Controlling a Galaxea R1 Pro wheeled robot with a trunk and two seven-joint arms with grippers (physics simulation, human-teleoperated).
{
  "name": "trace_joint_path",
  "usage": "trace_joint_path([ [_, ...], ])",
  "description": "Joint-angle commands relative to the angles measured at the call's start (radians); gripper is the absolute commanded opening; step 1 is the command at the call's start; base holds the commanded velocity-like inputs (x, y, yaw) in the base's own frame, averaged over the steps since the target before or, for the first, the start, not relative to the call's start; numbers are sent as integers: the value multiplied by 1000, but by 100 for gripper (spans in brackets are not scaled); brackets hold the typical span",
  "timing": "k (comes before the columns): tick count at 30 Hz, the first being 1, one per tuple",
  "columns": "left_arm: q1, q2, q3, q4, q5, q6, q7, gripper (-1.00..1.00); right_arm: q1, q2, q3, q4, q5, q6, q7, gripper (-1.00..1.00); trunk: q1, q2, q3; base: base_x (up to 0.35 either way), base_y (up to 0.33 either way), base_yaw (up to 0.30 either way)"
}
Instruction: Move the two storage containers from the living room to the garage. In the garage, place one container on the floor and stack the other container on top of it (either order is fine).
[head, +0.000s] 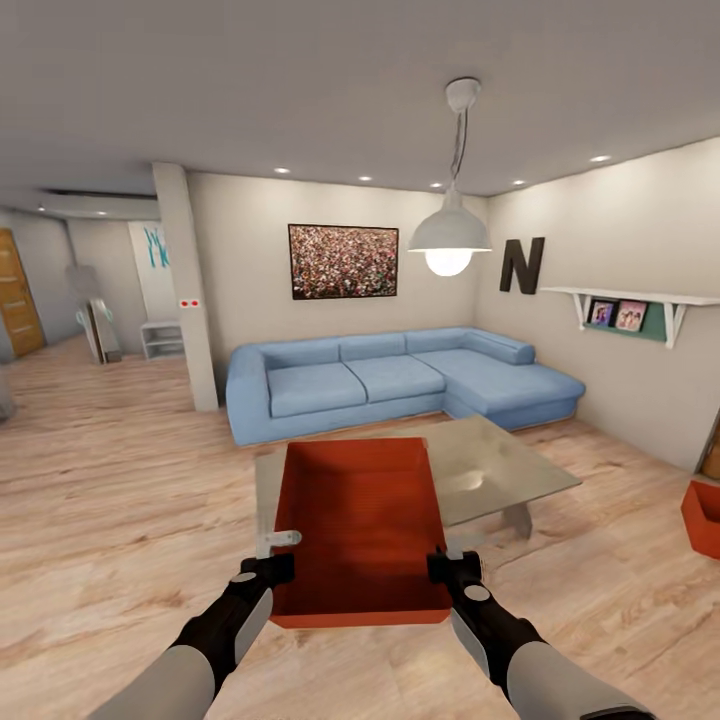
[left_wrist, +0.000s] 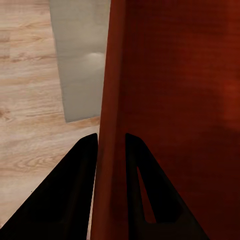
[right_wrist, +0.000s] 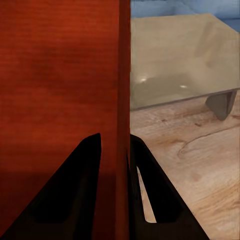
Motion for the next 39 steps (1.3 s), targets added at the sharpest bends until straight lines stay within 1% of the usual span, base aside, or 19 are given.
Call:
trace_joint_path([
  [1,0,8,-16,-4,-12,-59,42,-100,-2,0,-16,2,-22,1,-3,-100,0,-1,-2,0,0,269],
  [25,0,8,-16,-5,-11,-59,43,-100,-2,0,-16,2,-21,2,-3,-100,0,-1,-2,0,0,269],
  [39,0,8,-16,-5,-11,-59,43,-100,-2,0,-16,2,-21,2,-3,-100,0,-1,7,0,0,267],
])
